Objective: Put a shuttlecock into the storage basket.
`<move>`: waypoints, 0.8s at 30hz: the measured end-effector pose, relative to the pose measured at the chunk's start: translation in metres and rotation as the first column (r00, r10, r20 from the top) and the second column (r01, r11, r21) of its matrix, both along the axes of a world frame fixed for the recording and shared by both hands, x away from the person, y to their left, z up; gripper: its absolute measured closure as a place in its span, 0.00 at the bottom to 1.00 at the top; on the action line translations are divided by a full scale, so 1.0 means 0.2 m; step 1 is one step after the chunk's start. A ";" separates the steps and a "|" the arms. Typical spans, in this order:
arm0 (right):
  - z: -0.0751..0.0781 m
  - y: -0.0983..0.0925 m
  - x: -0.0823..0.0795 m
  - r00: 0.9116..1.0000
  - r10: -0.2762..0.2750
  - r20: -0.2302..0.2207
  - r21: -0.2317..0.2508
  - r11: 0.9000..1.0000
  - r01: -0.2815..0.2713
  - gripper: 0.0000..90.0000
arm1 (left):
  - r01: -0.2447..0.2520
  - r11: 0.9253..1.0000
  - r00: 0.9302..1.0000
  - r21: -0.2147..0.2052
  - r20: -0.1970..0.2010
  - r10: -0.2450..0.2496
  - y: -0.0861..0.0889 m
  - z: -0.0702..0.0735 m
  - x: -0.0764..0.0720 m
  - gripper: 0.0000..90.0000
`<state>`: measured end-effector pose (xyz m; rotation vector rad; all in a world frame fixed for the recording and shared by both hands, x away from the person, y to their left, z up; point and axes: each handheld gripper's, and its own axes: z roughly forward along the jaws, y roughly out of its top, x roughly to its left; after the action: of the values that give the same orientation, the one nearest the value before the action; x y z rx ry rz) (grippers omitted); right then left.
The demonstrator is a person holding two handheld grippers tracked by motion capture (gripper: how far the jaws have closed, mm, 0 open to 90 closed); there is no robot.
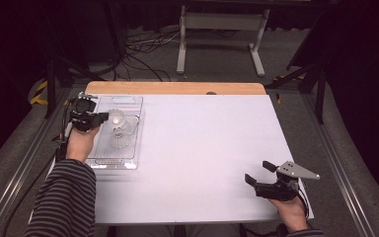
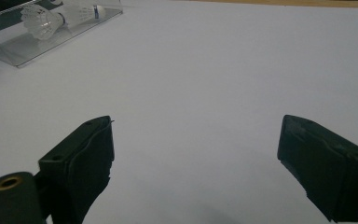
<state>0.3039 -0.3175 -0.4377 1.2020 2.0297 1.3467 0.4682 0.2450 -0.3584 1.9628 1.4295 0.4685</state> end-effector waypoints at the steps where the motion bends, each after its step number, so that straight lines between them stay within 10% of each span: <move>1: 0.00 0.00 0.00 1.000 -0.001 0.001 0.001 1.000 0.001 0.13 | -0.005 1.000 1.000 -0.003 0.004 0.005 0.00 0.00 0.00 0.99; 24: 0.00 0.00 0.00 1.000 0.000 0.001 -0.002 1.000 0.000 0.13 | -0.046 0.999 0.999 0.020 -0.028 0.047 0.05 -0.05 0.02 0.98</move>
<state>0.3039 -0.3175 -0.4378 1.2002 2.0293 1.3449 0.4720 0.2545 -0.3691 1.9619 1.4961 0.4786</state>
